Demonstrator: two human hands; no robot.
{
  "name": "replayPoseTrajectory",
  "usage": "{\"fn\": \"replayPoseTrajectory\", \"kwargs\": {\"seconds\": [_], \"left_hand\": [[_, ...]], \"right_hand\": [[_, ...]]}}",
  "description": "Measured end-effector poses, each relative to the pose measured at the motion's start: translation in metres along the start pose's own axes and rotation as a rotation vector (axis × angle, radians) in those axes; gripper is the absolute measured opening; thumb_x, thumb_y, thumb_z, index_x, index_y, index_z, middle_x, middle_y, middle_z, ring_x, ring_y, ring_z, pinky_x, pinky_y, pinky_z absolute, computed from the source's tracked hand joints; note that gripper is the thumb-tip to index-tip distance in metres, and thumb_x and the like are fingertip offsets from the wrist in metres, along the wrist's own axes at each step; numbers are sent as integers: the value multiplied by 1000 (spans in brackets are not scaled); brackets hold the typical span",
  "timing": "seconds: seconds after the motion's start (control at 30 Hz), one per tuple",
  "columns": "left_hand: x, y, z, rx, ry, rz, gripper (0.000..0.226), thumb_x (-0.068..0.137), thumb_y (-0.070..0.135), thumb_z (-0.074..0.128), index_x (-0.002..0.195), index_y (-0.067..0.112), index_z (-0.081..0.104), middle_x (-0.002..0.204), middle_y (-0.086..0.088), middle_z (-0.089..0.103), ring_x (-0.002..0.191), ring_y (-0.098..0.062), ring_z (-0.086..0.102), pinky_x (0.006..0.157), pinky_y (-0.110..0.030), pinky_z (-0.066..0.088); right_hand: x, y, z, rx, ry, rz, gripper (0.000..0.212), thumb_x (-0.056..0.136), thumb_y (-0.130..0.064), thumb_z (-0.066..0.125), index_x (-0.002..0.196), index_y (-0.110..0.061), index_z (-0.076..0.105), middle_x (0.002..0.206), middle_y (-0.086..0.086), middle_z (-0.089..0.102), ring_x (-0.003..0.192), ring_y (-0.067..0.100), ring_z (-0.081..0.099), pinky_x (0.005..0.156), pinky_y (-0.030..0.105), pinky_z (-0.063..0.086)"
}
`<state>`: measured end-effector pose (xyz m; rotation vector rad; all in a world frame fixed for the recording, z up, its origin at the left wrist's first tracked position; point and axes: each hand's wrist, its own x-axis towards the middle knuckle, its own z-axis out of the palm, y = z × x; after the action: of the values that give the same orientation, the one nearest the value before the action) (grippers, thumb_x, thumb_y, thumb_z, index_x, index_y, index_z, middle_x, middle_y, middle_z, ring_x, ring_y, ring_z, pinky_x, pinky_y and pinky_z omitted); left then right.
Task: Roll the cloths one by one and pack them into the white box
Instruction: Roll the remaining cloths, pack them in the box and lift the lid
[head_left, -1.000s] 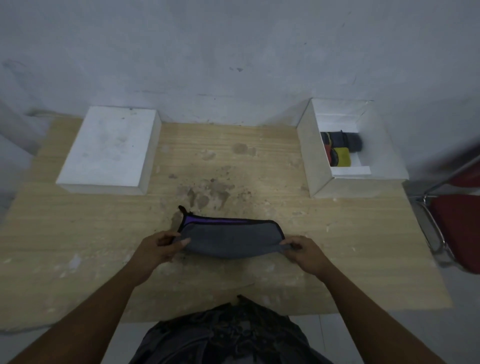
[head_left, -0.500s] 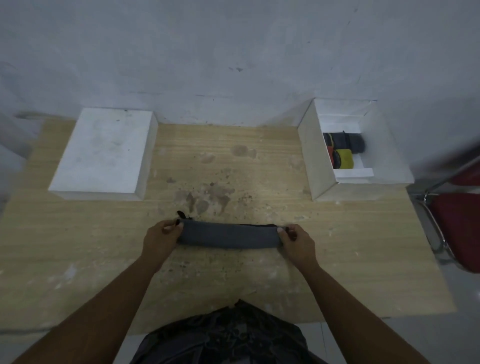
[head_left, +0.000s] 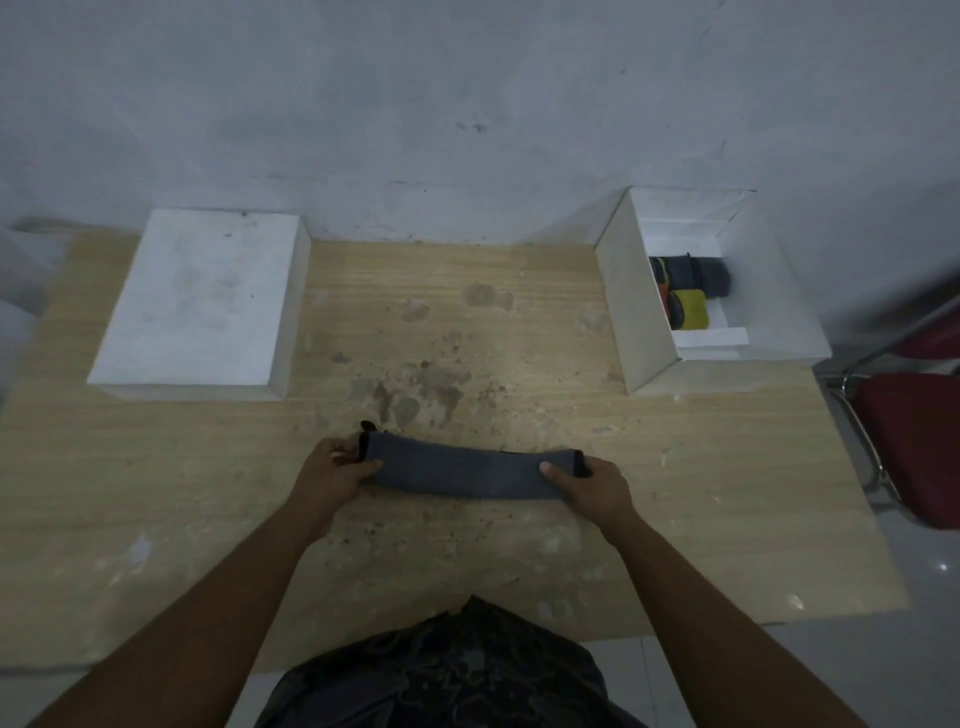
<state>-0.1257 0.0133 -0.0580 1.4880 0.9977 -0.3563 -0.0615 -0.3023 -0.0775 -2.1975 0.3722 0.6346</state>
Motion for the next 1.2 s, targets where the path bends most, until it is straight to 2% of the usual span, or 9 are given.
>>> {"fn": "replayPoseTrajectory", "kwargs": {"seconds": [0.13, 0.2, 0.3, 0.43, 0.77, 0.87, 0.97, 1.07, 1.2], "left_hand": [[-1, -5, -4, -104, -123, -80, 26, 83, 6, 69, 105, 7, 56, 104, -8, 62, 97, -29, 62, 98, -48, 49], [-2, -12, -5, -27, -155, -89, 31, 84, 16, 70, 110, 3, 62, 107, -9, 66, 99, -29, 63, 99, -49, 49], [0, -17, -9, -12, -120, -100, 47, 85, 30, 69, 122, 1, 61, 116, -11, 65, 105, -30, 62, 98, -46, 51], [4, -19, -11, -5, -134, -92, 44, 86, 29, 68, 122, 5, 62, 116, -10, 65, 106, -30, 62, 98, -47, 50], [8, -23, -18, 12, -199, -88, 39, 88, 30, 65, 120, 8, 64, 116, -9, 67, 103, -28, 64, 96, -47, 52], [12, -24, -22, 18, -235, -82, 39, 87, 31, 66, 119, 9, 64, 117, -8, 67, 103, -28, 65, 97, -47, 52], [15, -26, -25, 18, -254, -88, 43, 87, 31, 67, 123, 8, 63, 119, -8, 67, 104, -27, 65, 97, -46, 52], [17, -28, -26, 18, -274, -82, 44, 87, 29, 67, 124, 7, 61, 121, -9, 66, 105, -27, 65, 98, -45, 51], [17, -27, -28, 29, -295, -81, 44, 88, 28, 65, 126, 7, 60, 119, -7, 65, 104, -26, 64, 94, -43, 53]], "right_hand": [[1, 2, 0, -112, 40, -2, 46, 77, -48, 72, 87, -3, 70, 78, 12, 68, 75, 26, 65, 62, 31, 49], [0, 1, 3, -134, 54, -10, 43, 76, -43, 75, 87, -2, 66, 73, 8, 63, 71, 26, 61, 53, 26, 43], [-2, -3, 8, -154, 70, -13, 39, 76, -37, 77, 92, -5, 62, 80, 7, 62, 72, 23, 57, 52, 22, 38], [-15, -16, 19, -153, 151, -59, 31, 81, -26, 72, 97, -5, 58, 80, 3, 56, 73, 22, 56, 48, 15, 34], [-45, -35, 91, -279, 91, -225, 41, 95, -40, 49, 116, -6, 57, 115, 11, 56, 105, 26, 54, 86, 34, 47], [-43, -33, 95, -288, 178, -202, 32, 95, -32, 51, 110, -7, 63, 116, 15, 54, 108, 30, 51, 87, 36, 47], [-42, -32, 93, -321, 250, -138, 36, 84, -43, 64, 104, -13, 63, 119, 12, 45, 111, 28, 45, 86, 39, 50], [-40, -41, 94, -308, 217, -20, 52, 77, -48, 69, 112, -13, 52, 119, 11, 49, 113, 29, 46, 87, 43, 50], [-37, -57, 97, -259, 238, -31, 61, 75, -32, 74, 120, -13, 38, 118, 12, 51, 106, 31, 55, 85, 47, 52]]}}
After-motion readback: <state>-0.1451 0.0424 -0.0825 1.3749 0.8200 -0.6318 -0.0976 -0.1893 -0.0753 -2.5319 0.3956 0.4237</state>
